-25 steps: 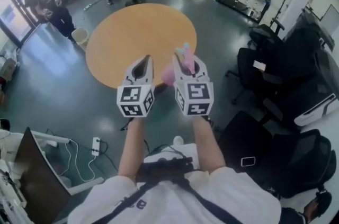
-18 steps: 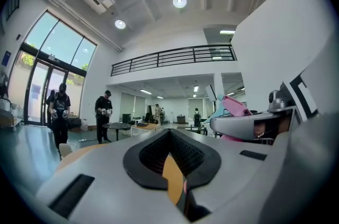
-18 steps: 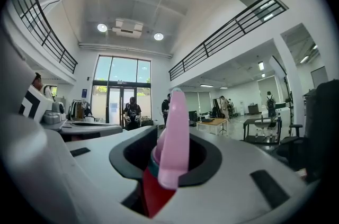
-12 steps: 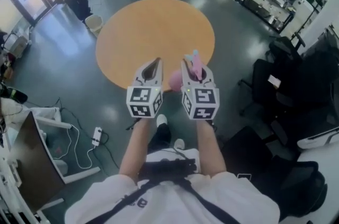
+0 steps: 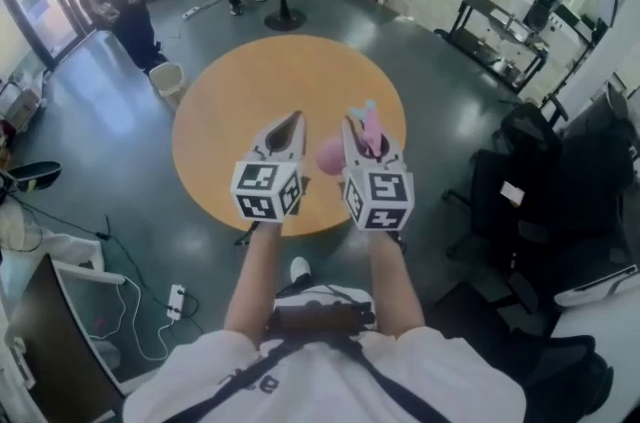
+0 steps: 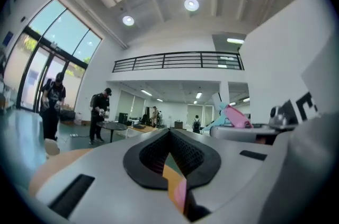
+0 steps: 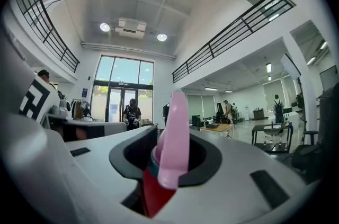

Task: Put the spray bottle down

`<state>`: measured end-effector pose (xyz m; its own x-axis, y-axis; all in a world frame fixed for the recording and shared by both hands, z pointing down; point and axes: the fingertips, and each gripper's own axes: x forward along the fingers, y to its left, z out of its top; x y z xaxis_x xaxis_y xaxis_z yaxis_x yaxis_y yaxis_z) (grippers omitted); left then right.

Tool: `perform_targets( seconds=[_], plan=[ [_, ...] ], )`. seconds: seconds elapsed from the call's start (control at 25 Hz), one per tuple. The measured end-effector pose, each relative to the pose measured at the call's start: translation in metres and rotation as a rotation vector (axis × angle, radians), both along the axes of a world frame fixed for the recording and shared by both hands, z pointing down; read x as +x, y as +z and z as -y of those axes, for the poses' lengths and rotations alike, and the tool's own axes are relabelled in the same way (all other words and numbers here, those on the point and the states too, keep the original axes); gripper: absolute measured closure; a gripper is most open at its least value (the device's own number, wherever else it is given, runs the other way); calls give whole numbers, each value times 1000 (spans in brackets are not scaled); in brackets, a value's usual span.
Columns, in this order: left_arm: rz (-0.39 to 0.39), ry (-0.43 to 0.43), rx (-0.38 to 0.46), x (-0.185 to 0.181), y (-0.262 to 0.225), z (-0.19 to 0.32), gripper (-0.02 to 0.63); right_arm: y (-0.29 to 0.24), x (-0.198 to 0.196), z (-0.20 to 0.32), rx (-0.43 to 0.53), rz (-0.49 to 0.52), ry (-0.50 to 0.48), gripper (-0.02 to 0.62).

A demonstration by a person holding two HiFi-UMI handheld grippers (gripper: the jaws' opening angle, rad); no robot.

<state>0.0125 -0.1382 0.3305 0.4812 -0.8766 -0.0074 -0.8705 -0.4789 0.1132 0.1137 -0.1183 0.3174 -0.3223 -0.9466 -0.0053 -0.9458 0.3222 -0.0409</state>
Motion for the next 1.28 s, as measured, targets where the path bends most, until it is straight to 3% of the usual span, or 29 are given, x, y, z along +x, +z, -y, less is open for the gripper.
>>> perform_targets(
  seconds=[0.08,0.12,0.44,0.6,0.76,1.28],
  plan=[
    [-92,35,-1,-9,-11,19,595,-4,-9,20,12,9,-6,468],
    [-103,41,9,-13,-15,28,595,-6,-12,30,14,14,-7,468],
    [-15,-14,16,-52,9,77,595,11,-40,73,0,-41,48,468],
    [-18,-11,-55,-55,38,103,595,41,-44,92,-81,-73,66,468],
    [2,-7,-58,-44,60,126,595,51,-30,115,-62,-74,120,469],
    [34,-23,-199,-32,136,211,595,111,-23,215,-177,-39,18,468]
  ],
)
